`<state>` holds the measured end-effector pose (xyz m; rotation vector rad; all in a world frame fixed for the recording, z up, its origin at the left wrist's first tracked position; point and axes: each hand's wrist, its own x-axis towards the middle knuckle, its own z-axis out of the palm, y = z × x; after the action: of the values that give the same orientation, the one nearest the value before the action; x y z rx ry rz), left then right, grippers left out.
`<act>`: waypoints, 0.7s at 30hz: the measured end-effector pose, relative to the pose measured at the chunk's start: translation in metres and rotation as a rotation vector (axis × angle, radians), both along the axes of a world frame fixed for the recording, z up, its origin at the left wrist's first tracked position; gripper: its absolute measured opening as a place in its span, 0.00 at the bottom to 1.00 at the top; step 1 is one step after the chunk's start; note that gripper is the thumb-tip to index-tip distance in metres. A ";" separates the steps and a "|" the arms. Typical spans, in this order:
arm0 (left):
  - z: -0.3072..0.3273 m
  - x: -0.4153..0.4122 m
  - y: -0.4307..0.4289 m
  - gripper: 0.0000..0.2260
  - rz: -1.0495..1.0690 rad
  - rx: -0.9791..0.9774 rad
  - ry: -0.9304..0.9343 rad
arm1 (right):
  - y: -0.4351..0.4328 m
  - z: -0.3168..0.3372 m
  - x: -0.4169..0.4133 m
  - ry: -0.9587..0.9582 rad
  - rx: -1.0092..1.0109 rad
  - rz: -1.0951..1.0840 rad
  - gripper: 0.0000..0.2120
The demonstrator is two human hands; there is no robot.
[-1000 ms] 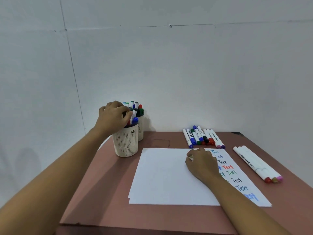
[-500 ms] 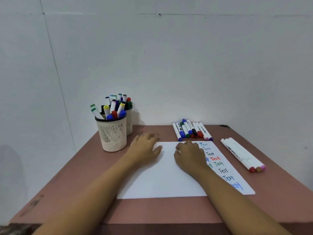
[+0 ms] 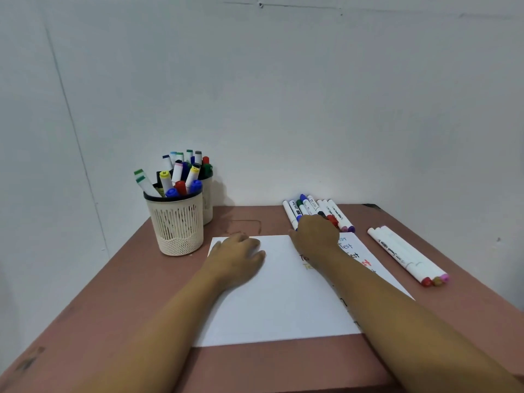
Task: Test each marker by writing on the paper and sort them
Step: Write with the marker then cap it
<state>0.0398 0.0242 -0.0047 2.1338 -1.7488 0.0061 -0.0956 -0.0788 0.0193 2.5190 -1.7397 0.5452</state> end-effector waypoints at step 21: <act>0.008 0.000 0.004 0.21 -0.167 -0.338 0.011 | 0.020 0.025 -0.025 -0.949 0.211 0.121 0.20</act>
<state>0.0395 0.0277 0.0038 1.7420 -1.7707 0.2276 -0.1202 -0.0583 0.0440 2.7108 -1.9100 1.8972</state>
